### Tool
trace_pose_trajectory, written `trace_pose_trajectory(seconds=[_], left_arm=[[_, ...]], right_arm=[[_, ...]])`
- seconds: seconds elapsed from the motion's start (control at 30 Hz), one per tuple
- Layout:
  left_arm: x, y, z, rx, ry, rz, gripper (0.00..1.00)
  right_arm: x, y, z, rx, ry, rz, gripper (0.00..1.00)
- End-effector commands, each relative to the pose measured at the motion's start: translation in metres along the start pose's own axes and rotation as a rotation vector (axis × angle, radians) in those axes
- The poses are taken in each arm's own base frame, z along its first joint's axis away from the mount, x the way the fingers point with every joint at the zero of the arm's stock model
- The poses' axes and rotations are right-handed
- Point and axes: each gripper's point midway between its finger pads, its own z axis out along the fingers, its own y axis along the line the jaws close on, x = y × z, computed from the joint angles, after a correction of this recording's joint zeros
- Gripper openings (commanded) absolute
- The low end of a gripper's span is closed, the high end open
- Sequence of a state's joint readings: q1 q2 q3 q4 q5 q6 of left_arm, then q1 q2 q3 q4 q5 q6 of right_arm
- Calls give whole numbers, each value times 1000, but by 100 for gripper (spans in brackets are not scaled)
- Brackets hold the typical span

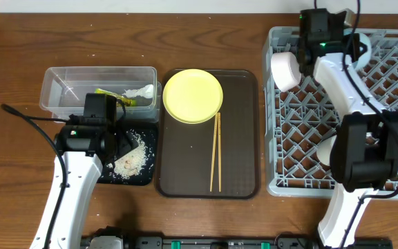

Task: Sort waste into correct bins and load items into the dishwasher rack
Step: 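Carry the blue bowl with the right gripper into the dish rack, then reach the right gripper down to the wooden chopsticks on the tray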

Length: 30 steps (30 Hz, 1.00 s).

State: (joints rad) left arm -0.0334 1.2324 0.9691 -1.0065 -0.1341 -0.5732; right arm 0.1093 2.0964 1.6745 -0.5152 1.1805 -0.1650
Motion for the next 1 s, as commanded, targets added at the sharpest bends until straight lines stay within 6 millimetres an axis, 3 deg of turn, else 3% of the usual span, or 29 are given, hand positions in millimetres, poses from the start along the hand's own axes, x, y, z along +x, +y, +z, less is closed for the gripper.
trace_pose_trajectory(seconds=[0.0, 0.1, 0.17, 0.37, 0.47, 0.57, 0.73, 0.8, 0.87, 0.97], left_arm=[[2, 4, 1, -9, 1, -12, 95], [2, 4, 1, -9, 1, -12, 95], [2, 4, 1, -9, 1, -12, 95], [2, 4, 1, -9, 2, -12, 95], [2, 4, 1, -9, 1, -12, 95], [2, 4, 1, -9, 2, -12, 95], [2, 4, 1, -9, 1, -12, 95], [2, 4, 1, -9, 1, -12, 95], [2, 4, 1, -9, 1, -12, 95], [2, 4, 1, -9, 1, -12, 95]], right_arm=[[3, 34, -12, -60, -15, -45, 2], [8, 44, -22, -93, -13, -49, 22], [14, 51, -28, -129, 1, -46, 41], [27, 62, -52, -329, 54, 21, 69], [18, 53, -73, -475, 36, 74, 72], [2, 32, -104, -633, -17, 156, 77], [-13, 25, -192, -1118, -107, 209, 75], [-8, 27, -231, -1314, -114, 181, 73], [4, 34, -257, -1430, -87, 129, 71], [32, 53, -281, -1479, -14, 20, 70]])
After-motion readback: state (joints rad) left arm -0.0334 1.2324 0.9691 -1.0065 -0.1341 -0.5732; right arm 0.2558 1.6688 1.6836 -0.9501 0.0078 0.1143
